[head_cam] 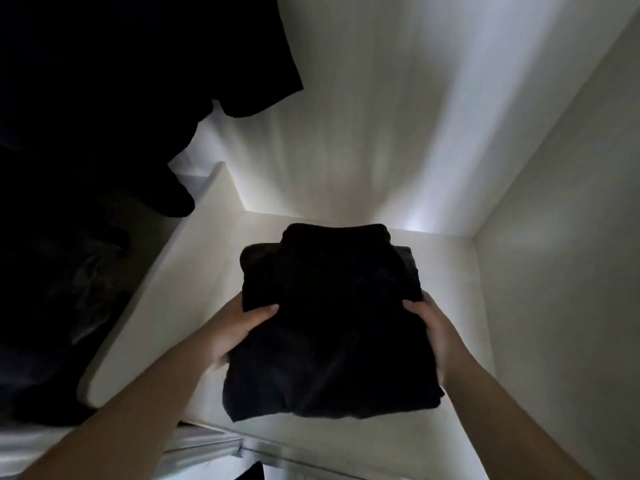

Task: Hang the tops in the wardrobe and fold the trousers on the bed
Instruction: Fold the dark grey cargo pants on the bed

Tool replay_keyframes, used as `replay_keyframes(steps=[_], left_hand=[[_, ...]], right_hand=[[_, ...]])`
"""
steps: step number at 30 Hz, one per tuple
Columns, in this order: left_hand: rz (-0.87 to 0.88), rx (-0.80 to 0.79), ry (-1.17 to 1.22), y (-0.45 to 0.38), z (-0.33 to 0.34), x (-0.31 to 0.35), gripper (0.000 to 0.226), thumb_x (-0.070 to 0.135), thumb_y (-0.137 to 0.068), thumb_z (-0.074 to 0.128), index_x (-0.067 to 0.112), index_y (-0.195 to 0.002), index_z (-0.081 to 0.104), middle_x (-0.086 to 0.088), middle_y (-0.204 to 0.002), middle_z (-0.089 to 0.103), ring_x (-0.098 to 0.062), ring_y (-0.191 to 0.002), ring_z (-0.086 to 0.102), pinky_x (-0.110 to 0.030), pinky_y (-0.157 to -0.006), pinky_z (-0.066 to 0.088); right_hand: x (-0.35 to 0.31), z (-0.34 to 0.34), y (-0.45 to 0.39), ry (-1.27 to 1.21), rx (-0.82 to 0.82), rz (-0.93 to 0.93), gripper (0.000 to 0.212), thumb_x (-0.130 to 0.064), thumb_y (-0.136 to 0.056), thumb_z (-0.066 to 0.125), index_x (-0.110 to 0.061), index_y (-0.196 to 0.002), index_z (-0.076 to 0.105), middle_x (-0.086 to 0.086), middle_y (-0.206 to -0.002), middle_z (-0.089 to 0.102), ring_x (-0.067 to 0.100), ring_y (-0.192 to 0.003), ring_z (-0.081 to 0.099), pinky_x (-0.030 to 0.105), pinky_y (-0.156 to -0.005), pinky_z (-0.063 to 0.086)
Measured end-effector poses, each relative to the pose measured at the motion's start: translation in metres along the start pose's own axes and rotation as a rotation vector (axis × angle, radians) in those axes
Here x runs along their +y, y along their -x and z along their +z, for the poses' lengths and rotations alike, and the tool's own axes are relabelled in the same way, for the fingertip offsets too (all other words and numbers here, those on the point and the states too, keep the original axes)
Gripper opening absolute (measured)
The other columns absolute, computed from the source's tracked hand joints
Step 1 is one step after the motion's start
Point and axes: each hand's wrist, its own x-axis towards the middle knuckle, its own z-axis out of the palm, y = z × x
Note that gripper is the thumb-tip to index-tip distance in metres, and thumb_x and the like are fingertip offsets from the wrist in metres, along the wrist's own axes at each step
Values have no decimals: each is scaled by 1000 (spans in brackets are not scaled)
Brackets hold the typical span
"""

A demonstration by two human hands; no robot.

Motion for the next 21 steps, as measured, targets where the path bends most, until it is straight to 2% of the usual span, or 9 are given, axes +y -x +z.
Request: replay_keyframes(steps=[3,6,8,10,13,15,16,18,21], left_hand=[[57,54,-261,-57,-18,-8,45,34,-87,67,31,-129,51,5,-120,65,-18,-110,62,-42,-100,48],[76,92,-529,-103,-29,-36,53,27,-91,63,23,-140,43,0,-131,58,-20,-120,55,-35,-104,42],[61,114,-619,-120,-32,-60,58,25,-91,62,21,-144,38,-3,-136,55,-21,-123,52,-30,-102,40],[48,172,-650,-128,-37,-78,62,27,-90,63,21,-145,36,-3,-136,53,-23,-123,51,-32,-101,41],[133,398,-794,-127,-38,-95,77,36,-83,68,27,-147,27,-8,-137,48,-30,-126,47,-46,-102,42],[234,526,-990,-122,-25,-99,83,33,-83,69,21,-151,22,-14,-149,33,-34,-137,32,-54,-109,31],[329,517,-1057,-119,-15,-100,82,32,-84,68,18,-151,23,-16,-153,27,-34,-141,26,-56,-112,25],[491,398,-1190,-116,7,-103,78,39,-86,62,18,-150,23,-17,-156,21,-34,-144,19,-58,-114,17],[467,241,-1374,-125,24,-120,76,61,-89,39,24,-151,17,-14,-158,15,-31,-146,9,-60,-111,14]], right_hand=[[8,-5,-40,98,45,6,27,-18,-89,61,-16,-116,59,10,-114,67,32,-104,65,49,-95,50],[39,-12,-70,193,120,90,27,-14,-93,59,-12,-120,56,10,-115,65,29,-102,65,46,-94,51],[60,-16,-81,265,183,127,32,-14,-93,59,-11,-124,53,9,-116,64,27,-101,64,44,-94,51],[71,-17,-85,370,239,113,41,-18,-92,60,-13,-131,48,5,-118,61,24,-102,63,41,-94,51],[77,-16,-84,785,322,-65,61,-23,-89,63,-17,-143,34,4,-138,46,21,-122,50,33,-101,44],[81,-11,-80,1149,340,-308,68,-25,-88,64,-16,-147,30,5,-150,32,22,-137,32,33,-111,30],[86,-8,-79,1311,318,-440,69,-27,-88,64,-15,-147,31,7,-153,28,23,-141,27,35,-113,26],[99,-3,-80,1537,240,-611,67,-37,-87,60,-16,-146,35,11,-155,24,27,-144,21,42,-115,23],[116,1,-89,1739,142,-562,68,-55,-88,41,-25,-148,29,11,-158,18,27,-147,12,49,-117,16]])
